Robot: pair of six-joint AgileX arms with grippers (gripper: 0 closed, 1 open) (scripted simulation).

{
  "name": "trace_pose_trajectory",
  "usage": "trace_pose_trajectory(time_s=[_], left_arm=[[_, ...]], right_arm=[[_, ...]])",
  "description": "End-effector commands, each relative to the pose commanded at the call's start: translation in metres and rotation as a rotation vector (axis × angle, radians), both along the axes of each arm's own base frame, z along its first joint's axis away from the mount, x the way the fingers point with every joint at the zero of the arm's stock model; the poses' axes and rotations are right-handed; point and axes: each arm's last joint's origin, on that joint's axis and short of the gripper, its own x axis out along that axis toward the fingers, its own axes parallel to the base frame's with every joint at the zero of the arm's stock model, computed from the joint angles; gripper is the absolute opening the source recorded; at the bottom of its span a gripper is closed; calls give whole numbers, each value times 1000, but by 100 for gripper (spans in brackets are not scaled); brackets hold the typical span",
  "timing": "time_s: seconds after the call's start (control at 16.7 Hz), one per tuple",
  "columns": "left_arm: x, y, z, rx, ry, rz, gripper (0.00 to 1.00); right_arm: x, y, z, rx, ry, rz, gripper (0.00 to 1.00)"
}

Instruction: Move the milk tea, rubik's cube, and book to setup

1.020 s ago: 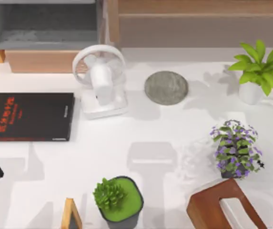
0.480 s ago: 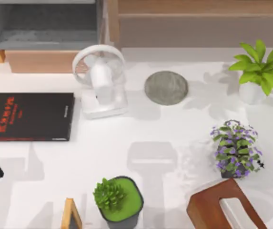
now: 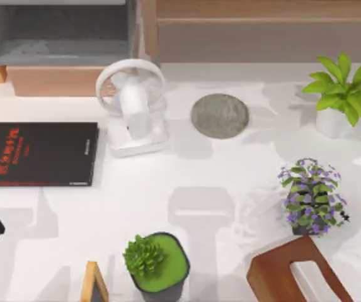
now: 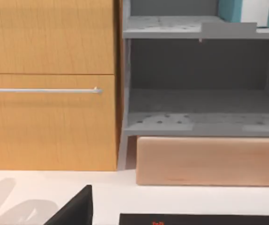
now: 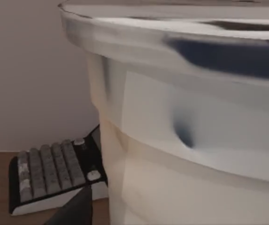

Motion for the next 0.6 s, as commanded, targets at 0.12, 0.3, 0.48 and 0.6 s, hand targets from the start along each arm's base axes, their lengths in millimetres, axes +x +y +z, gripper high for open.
trace_pose_trajectory(time_s=[0.12,0.3,0.48,0.6], left_arm=[[0,0,0,0,0,0,100],[0,0,0,0,0,0,100],[0,0,0,0,0,0,100],[0,0,0,0,0,0,100]], right_arm=[[2,0,0,0,1,0,100],[2,0,0,0,1,0,100],[2,0,0,0,1,0,77],[2,0,0,0,1,0,62]])
